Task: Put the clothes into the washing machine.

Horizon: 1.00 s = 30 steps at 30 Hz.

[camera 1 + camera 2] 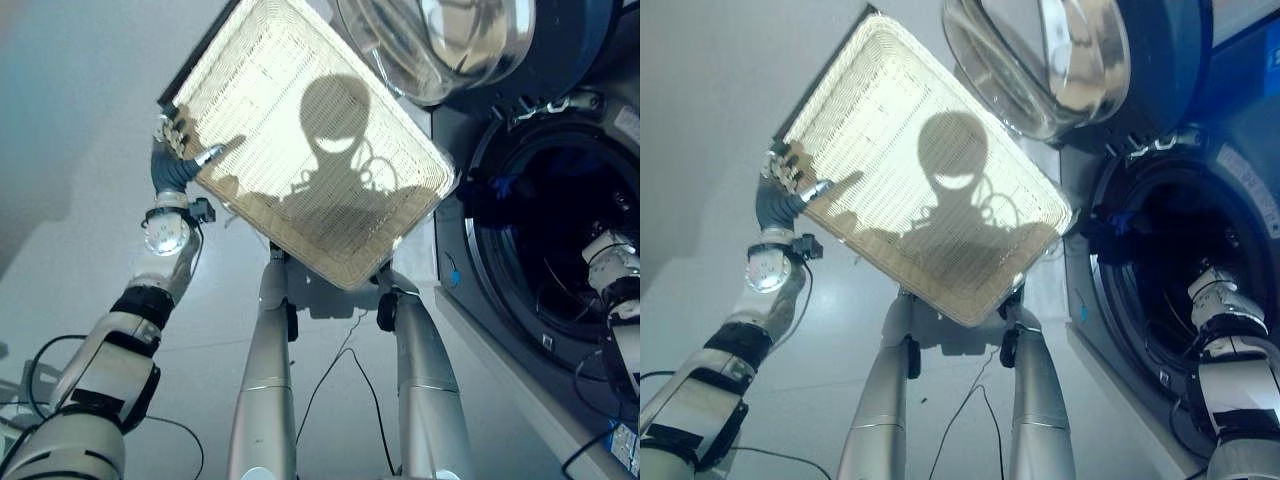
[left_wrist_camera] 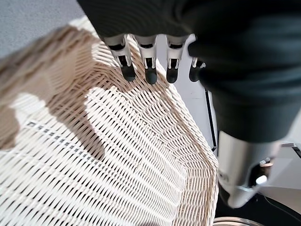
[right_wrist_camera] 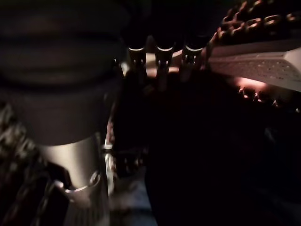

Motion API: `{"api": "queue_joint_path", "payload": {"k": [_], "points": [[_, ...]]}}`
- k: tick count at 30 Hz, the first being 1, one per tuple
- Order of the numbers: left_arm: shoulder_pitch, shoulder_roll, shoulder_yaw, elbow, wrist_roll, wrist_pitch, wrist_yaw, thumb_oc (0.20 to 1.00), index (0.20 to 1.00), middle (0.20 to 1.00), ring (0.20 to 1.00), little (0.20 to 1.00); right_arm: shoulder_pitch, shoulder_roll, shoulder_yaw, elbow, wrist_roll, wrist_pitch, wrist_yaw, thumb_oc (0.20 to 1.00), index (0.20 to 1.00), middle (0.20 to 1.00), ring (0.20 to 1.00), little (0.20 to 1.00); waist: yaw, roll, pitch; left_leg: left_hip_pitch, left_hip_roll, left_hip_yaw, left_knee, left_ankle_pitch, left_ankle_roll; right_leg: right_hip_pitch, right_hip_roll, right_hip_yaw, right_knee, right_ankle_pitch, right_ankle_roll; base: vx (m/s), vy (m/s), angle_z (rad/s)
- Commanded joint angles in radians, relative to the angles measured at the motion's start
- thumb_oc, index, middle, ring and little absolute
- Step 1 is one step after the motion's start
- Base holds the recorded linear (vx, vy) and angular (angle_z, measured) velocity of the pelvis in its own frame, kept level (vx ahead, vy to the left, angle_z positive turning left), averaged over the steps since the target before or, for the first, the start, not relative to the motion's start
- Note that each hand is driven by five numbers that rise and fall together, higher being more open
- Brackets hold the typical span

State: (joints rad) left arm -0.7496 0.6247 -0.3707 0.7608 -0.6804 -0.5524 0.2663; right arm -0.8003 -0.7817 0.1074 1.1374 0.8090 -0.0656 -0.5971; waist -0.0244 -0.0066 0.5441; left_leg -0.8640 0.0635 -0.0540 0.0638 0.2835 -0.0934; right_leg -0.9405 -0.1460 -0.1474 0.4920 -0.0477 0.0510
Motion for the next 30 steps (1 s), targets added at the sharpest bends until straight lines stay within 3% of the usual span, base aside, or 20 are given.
{"api": "queue_joint_path", "payload": {"k": [1,8,13,22,26,30], "points": [[-0.026,-0.052,0.031,0.008,0.052,-0.003,-0.006,1.0,1.0,1.0,1.0,1.0,0.017,-0.028,0.027,0.012,-0.119,-0.057,0.04,1.0,1.0,1.0,1.0,1.0,0.003,-0.04,-0.024,0.063,-0.041,0.078,0.133,-0.201,0.001,0.116,0.042,-0.01,-0.319,0.245,0.106,-0.03,0.069,0.03],[0.062,-0.128,0.042,0.017,0.094,0.057,-0.056,1.0,1.0,1.0,1.0,1.0,0.133,0.13,0.049,-0.113,-0.242,-0.111,0.091,1.0,1.0,1.0,1.0,1.0,0.003,-0.04,-0.024,0.164,-0.037,0.097,0.108,-0.212,0.01,0.202,0.03,-0.003,-0.337,0.242,0.11,-0.03,0.057,0.0],[0.132,-0.184,0.051,0.03,0.119,0.056,-0.05,1.0,1.0,1.0,1.0,1.0,0.223,0.236,0.12,-0.286,-0.343,-0.104,0.108,1.0,1.0,1.0,1.0,1.0,-0.003,-0.053,-0.024,0.216,-0.035,0.111,0.096,-0.209,0.015,0.247,0.031,0.003,-0.341,0.236,0.103,-0.04,0.064,-0.04],[0.2,-0.219,0.047,0.027,0.181,0.051,0.005,1.0,1.0,1.0,1.0,1.0,0.335,0.322,0.231,-0.475,-0.479,-0.084,0.108,1.0,1.0,1.0,1.0,1.0,-0.008,-0.06,-0.024,0.269,-0.031,0.12,0.078,-0.205,0.014,0.293,0.037,0.011,-0.34,0.219,0.094,-0.01,0.014,0.0],[0.259,-0.233,0.052,0.041,0.234,0.071,0.026,1.0,1.0,1.0,1.0,1.0,0.424,0.328,0.277,-0.542,-0.547,-0.083,0.174,1.0,1.0,1.0,1.0,1.0,-0.007,-0.057,-0.024,0.331,-0.031,0.122,0.062,-0.209,0.01,0.349,0.038,0.014,-0.347,0.201,0.092,-0.01,0.015,0.0],[0.323,-0.24,0.065,0.072,0.276,0.083,0.017,1.0,1.0,1.0,1.0,1.0,0.49,0.316,0.301,-0.557,-0.623,-0.139,0.233,1.0,1.0,1.0,1.0,1.0,-0.003,-0.052,-0.024,0.401,-0.028,0.123,0.036,-0.203,0.004,0.416,0.033,0.014,-0.361,0.19,0.094,-0.01,0.027,-0.05]]}}
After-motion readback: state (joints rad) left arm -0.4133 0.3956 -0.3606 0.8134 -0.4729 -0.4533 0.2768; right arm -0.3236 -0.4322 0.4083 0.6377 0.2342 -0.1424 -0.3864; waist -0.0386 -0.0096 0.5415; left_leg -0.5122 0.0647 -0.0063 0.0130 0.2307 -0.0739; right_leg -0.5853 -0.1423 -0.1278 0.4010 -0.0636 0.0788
